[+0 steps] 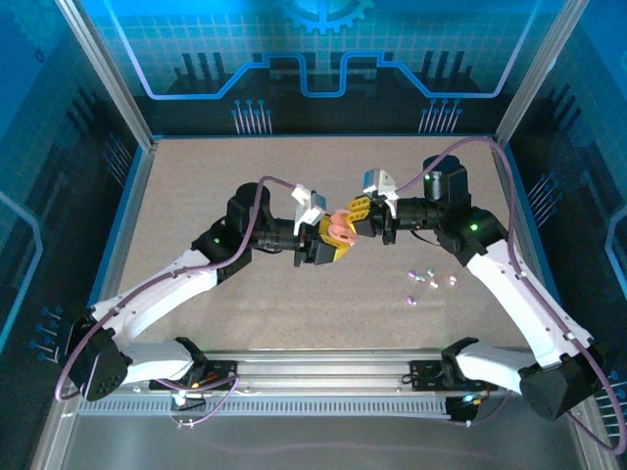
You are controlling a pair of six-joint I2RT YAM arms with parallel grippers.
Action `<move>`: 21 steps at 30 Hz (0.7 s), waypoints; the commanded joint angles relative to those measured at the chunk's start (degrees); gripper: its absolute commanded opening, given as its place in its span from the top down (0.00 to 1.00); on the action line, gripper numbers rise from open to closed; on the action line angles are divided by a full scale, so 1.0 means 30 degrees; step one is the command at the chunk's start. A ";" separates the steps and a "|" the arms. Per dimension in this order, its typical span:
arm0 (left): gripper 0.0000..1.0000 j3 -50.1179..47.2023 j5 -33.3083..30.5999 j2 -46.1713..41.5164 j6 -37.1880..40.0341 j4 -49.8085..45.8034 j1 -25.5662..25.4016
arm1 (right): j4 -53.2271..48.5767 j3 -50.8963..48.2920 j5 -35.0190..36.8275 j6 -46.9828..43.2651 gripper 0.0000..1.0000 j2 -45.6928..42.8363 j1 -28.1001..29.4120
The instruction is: Insert wireless bluetooth earbuds into charging case
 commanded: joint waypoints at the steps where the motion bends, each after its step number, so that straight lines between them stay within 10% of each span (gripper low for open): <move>1: 0.70 -0.0112 -0.0190 -0.0403 0.0833 0.0425 -0.0061 | 0.0173 0.0411 0.1548 0.1827 0.69 -0.0660 0.0172; 13: 0.74 -0.1714 -0.1808 -0.1086 0.0364 0.2765 -0.0063 | -0.2263 0.1579 0.3729 1.0215 0.49 -0.2355 -0.2746; 21: 0.75 -0.2318 -0.2510 -0.1433 -0.0059 0.3704 -0.0058 | -0.4579 -0.0902 0.8432 1.3690 0.52 -0.4679 -0.6044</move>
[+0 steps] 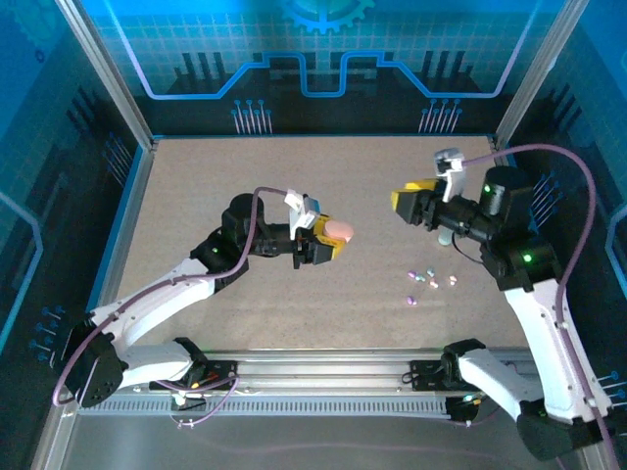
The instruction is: Insert wireless bluetooth earbuds into charging case
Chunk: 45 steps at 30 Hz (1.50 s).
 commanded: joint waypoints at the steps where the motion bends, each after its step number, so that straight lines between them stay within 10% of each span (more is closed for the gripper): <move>1: 0.75 -0.0166 -0.0319 -0.0604 -0.0274 0.1134 -0.0054 | -0.1220 -0.1621 0.0136 0.2544 0.53 -0.0360 -0.2045; 5: 0.75 -0.0071 0.0005 -0.0542 -0.0603 0.1249 -0.0066 | 0.1700 -0.2762 -0.6328 0.1154 0.51 -0.1024 -0.1977; 18: 0.75 0.0431 0.1851 -0.0154 -0.1947 0.2011 -0.0068 | 0.1532 -0.3086 -0.1736 -1.2780 0.39 -0.1455 0.5975; 45: 0.76 0.1132 0.2966 0.0381 -0.0754 0.0721 -0.0096 | 0.2824 -0.1998 -0.3490 -1.1547 0.44 0.0799 0.5905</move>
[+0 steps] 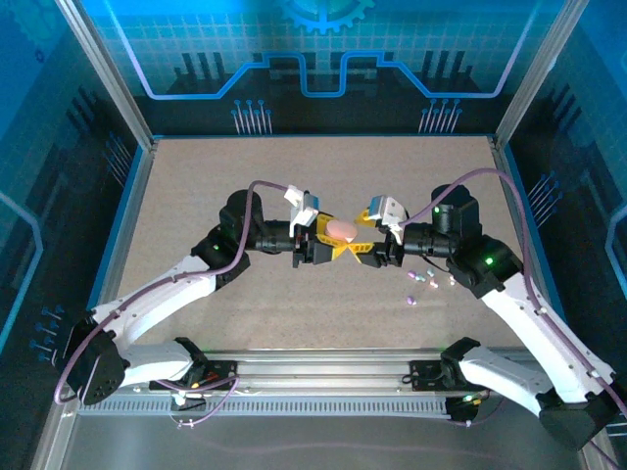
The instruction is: Insert wireless bluetooth earbuds into charging case
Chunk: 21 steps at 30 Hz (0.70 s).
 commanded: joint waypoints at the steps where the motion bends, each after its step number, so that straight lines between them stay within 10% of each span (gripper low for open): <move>1: 0.76 0.0549 0.0637 0.0010 0.0794 -0.0527 -0.0122 | 0.0578 0.0895 -0.0837 0.0647 0.45 0.0057 -0.0359; 21: 0.76 0.0487 0.1048 -0.0297 0.1375 -0.1148 -0.0219 | 0.1907 0.0982 0.0088 0.3040 0.49 0.0085 -0.1233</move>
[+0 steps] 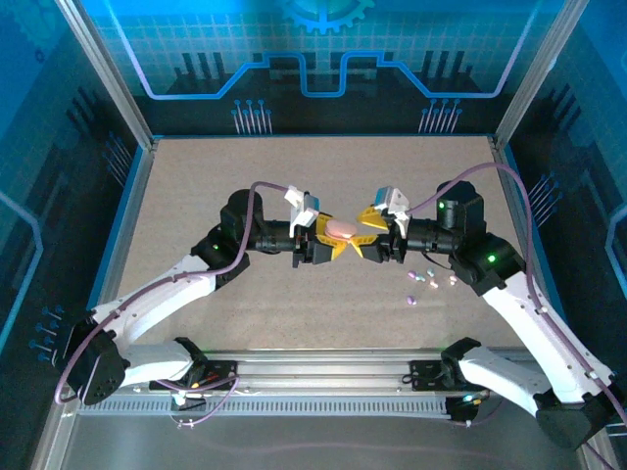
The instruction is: Insert wireless bluetooth earbuds into charging case
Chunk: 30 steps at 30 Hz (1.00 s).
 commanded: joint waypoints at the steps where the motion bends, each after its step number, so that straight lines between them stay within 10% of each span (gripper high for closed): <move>1: 0.76 0.0475 0.1172 -0.0327 0.0755 -0.0497 -0.0296 | 0.1479 0.0758 0.0906 0.0662 0.49 0.0032 -0.0439; 30: 0.75 0.0855 0.1479 -0.0459 0.0450 -0.0081 -0.0475 | -0.3171 0.3606 -0.3106 -0.1807 0.71 0.3032 0.0177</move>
